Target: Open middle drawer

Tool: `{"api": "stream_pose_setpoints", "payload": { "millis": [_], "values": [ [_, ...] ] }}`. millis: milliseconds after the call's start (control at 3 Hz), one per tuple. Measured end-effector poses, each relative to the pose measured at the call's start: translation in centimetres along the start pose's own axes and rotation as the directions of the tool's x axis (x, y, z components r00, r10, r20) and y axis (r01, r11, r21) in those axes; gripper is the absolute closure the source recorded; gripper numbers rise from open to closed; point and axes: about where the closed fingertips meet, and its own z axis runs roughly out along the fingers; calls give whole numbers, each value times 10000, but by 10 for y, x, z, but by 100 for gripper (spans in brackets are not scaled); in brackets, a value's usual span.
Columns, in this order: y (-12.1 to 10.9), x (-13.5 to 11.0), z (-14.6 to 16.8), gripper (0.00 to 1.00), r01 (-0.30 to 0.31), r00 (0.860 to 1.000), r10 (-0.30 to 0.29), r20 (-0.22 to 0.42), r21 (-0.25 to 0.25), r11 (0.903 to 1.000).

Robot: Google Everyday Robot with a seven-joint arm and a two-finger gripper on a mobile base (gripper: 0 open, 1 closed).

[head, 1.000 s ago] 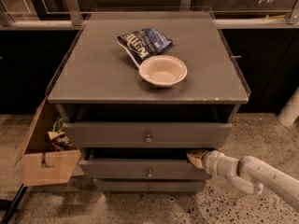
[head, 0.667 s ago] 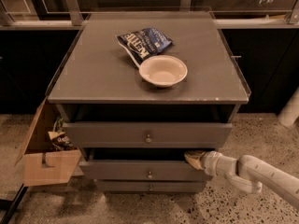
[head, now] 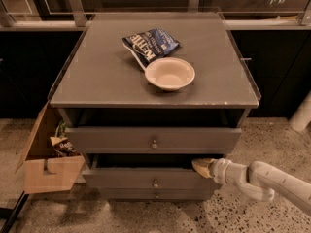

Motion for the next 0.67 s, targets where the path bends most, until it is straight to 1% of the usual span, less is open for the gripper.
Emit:
{"api": "stream_pose_setpoints", "payload": {
  "millis": [333, 667],
  "values": [
    [1, -1, -2, 100, -21, 10000, 20, -63, -17, 10000],
    [13, 10, -8, 100, -305, 9954, 282, -914, -233, 9993]
  ]
}}
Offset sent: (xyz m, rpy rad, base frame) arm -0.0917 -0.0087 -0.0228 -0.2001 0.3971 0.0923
